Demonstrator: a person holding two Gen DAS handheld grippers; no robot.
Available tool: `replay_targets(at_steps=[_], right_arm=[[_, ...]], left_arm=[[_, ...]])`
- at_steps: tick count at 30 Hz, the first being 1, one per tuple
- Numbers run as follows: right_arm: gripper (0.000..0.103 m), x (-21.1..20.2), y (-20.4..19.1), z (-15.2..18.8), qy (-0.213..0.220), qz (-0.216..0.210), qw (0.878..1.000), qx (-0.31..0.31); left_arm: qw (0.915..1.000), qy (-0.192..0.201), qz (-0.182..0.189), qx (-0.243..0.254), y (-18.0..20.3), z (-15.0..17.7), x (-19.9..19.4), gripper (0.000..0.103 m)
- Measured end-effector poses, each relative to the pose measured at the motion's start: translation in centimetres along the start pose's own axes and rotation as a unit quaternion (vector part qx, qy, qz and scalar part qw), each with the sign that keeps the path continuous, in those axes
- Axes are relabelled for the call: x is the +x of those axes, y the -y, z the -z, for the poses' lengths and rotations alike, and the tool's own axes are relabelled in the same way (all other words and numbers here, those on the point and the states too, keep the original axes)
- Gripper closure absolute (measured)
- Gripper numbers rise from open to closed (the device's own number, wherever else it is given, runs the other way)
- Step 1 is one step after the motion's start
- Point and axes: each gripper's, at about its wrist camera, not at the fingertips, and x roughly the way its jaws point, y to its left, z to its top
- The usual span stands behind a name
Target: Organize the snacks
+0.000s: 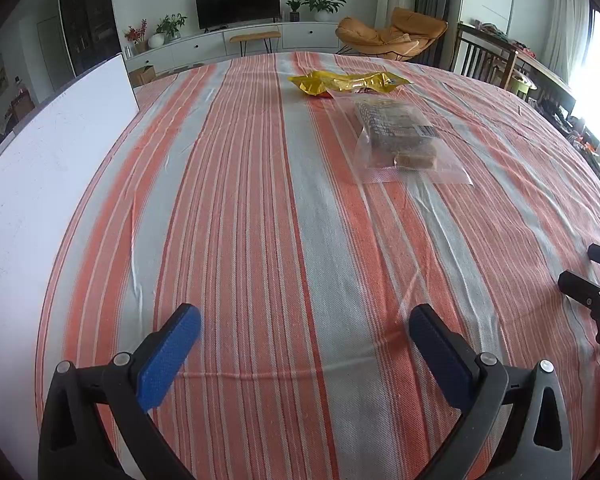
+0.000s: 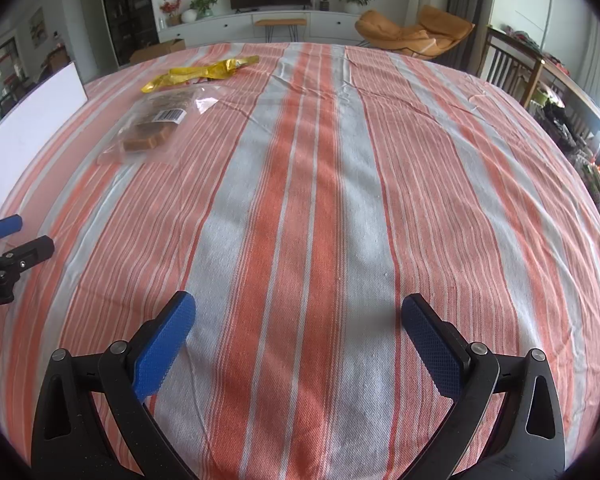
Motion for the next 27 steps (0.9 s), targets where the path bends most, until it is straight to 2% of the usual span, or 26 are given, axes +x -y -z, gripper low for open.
replay_targets(at_steps=[14,16,19,21,24,27], right_arm=[[0.000,0.0,0.1,0.0,0.000,0.000,1.000,0.000],[0.000,0.0,0.1,0.0,0.000,0.000,1.000,0.000],[0.000,0.0,0.1,0.0,0.000,0.000,1.000,0.000],[0.000,0.0,0.2,0.0,0.000,0.000,1.000,0.000],[0.000,0.0,0.2,0.0,0.000,0.000,1.000,0.000],[0.000,0.0,0.2,0.0,0.000,0.000,1.000,0.000]], left_arm=[[1.0000,-0.001,0.000,-0.001,0.0,0.0,0.0,0.000],[0.9999,-0.016,0.004,0.005,-0.1,-0.5,0.3,0.000],[0.9986,-0.047,0.023,0.005,-0.1,-2.3,1.0,0.000],[0.9983,-0.038,0.044,-0.006,0.0,-3.9,0.9,0.000],[0.9969,-0.020,0.075,-0.014,1.2,-8.0,1.0,0.000],[0.9939,-0.040,0.103,0.001,3.1,-11.9,2.8,0.000]])
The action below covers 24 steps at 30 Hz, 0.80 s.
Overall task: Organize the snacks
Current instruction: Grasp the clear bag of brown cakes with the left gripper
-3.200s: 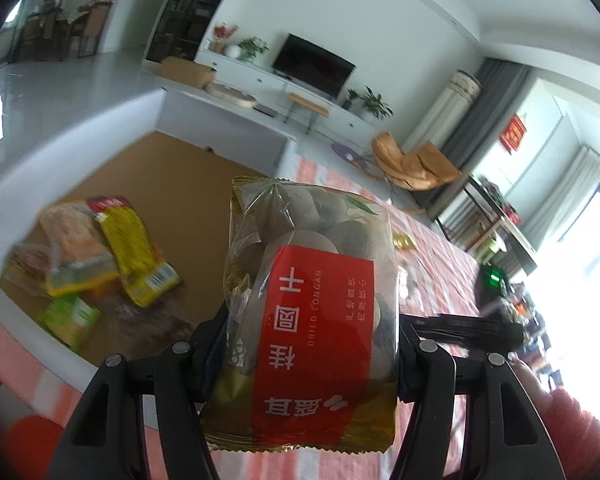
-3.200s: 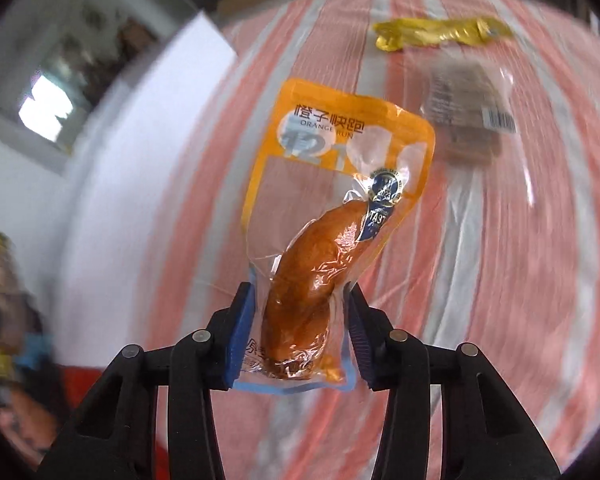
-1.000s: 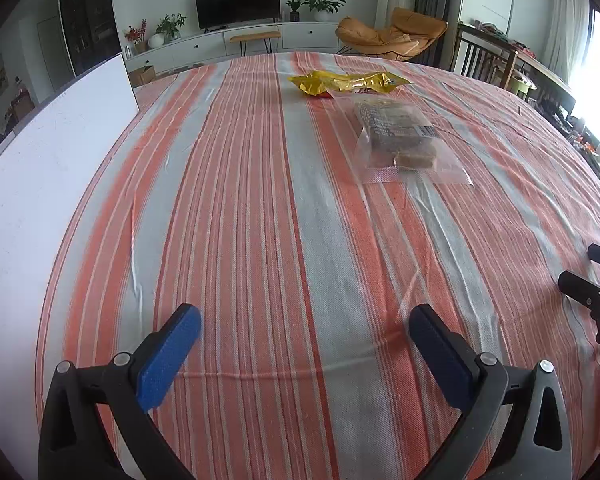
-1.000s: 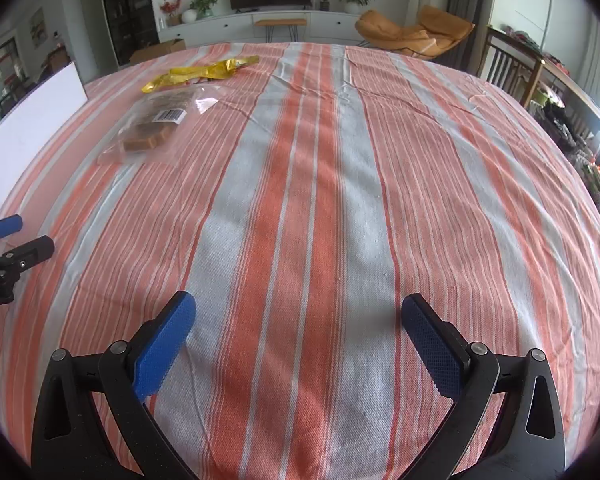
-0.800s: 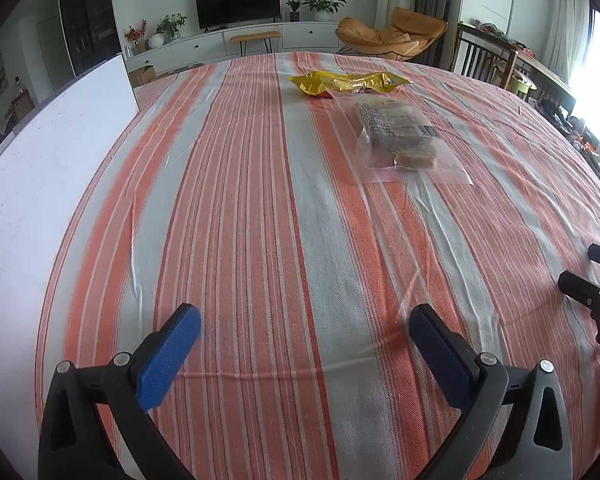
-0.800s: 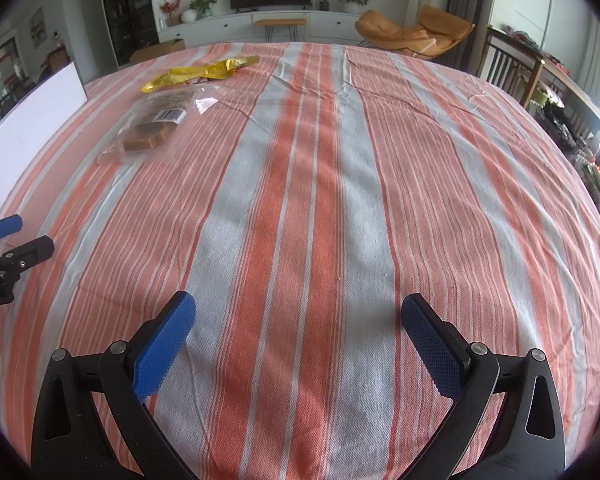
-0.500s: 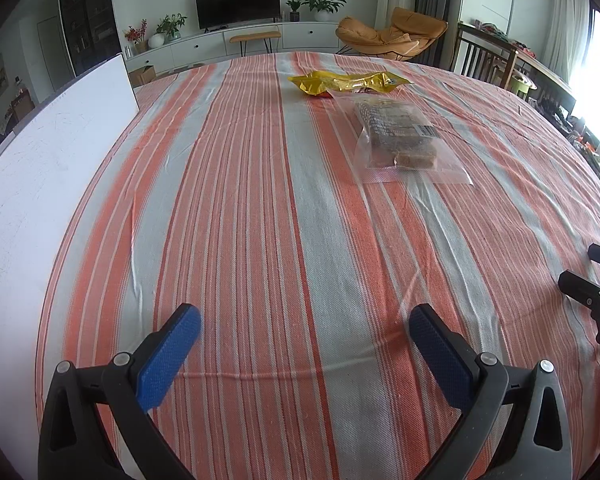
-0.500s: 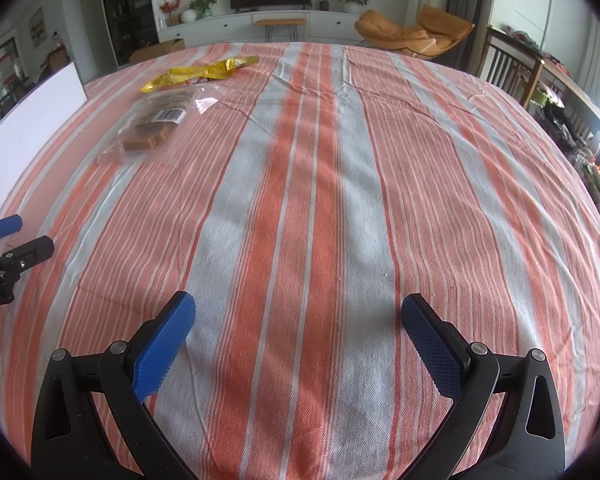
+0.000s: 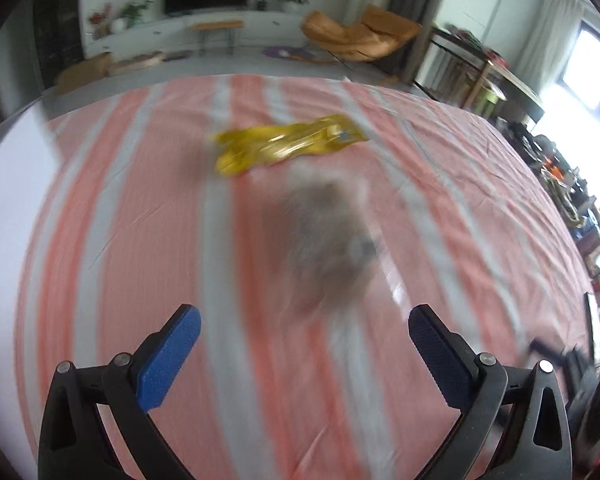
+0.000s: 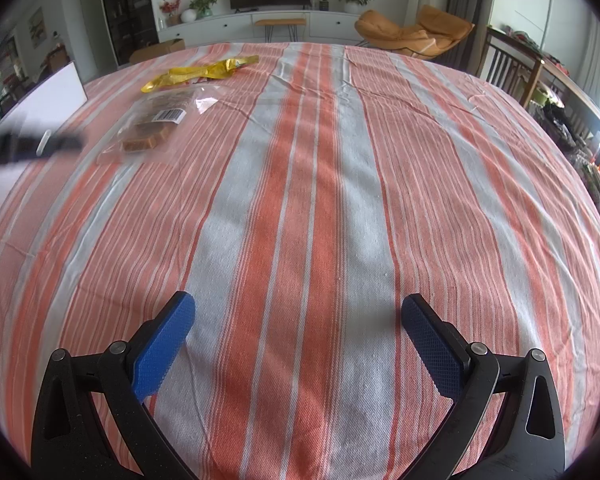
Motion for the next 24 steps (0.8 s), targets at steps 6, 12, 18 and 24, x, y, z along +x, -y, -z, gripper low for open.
replay_targets(at_steps=[6,12,18,24], right_arm=[[0.000,0.0,0.0,0.0,0.000,0.000,1.000,0.000],[0.000,0.1,0.0,0.0,0.000,0.000,1.000,0.000],[0.000,0.0,0.1,0.1,0.000,0.000,1.000,0.000],[0.000,-0.1,0.1,0.1,0.000,0.000,1.000,0.000]], left_arm=[[0.9973,-0.059,-0.041,0.014,1.7,-4.5,5.9,0.001],[0.9968,-0.038,-0.068,0.022,2.2,-4.0,6.7,0.045],[0.9973,-0.029,-0.068,-0.006,-1.3,1.9,1.2,0.046],[0.9941,-0.007,-0.104,-0.031,-7.7,7.0,-3.3,0.045]])
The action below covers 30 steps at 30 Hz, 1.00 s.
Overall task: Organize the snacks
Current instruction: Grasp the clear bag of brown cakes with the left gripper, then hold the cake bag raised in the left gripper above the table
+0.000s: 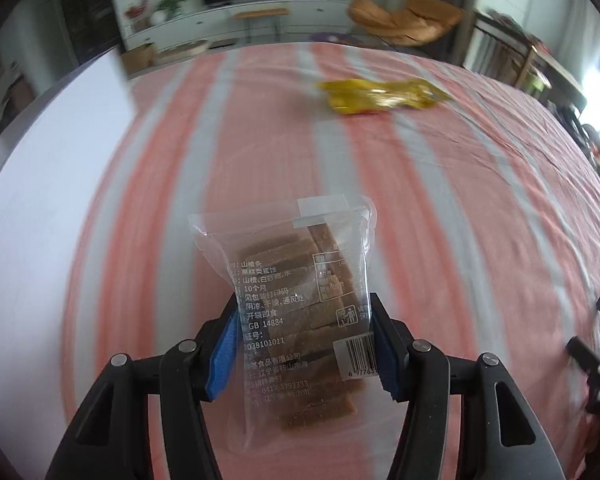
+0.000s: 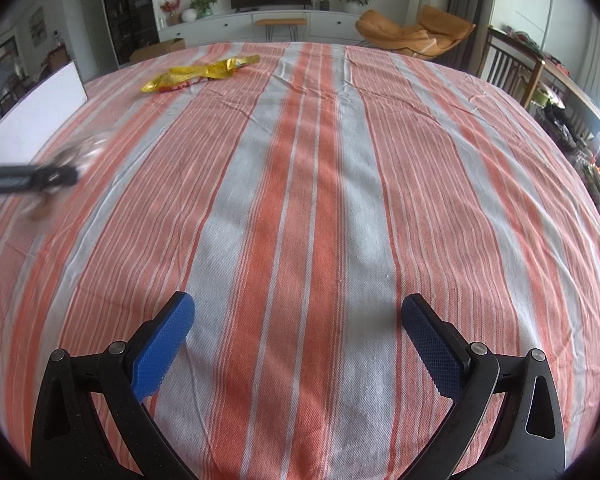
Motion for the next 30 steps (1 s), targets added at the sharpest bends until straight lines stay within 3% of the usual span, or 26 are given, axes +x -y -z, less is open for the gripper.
replay_targets(at_steps=[4,7,12,30], right_arm=[[0.000,0.0,0.0,0.0,0.000,0.000,1.000,0.000],[0.000,0.0,0.0,0.0,0.000,0.000,1.000,0.000],[0.000,0.0,0.1,0.0,0.000,0.000,1.000,0.000],[0.000,-0.1,0.2,0.0,0.000,0.000,1.000,0.000]], left_arm=[[0.9995,0.019,-0.005,-0.025,-2.6,0.7,-0.1,0.035],[0.9985,0.043,-0.032,-0.004,-2.4,1.6,0.3,0.014],[0.9975,0.050,-0.037,-0.034,-3.8,2.3,0.8,0.000],[0.9975,0.050,-0.037,-0.033,-3.3,2.1,0.9,0.000]])
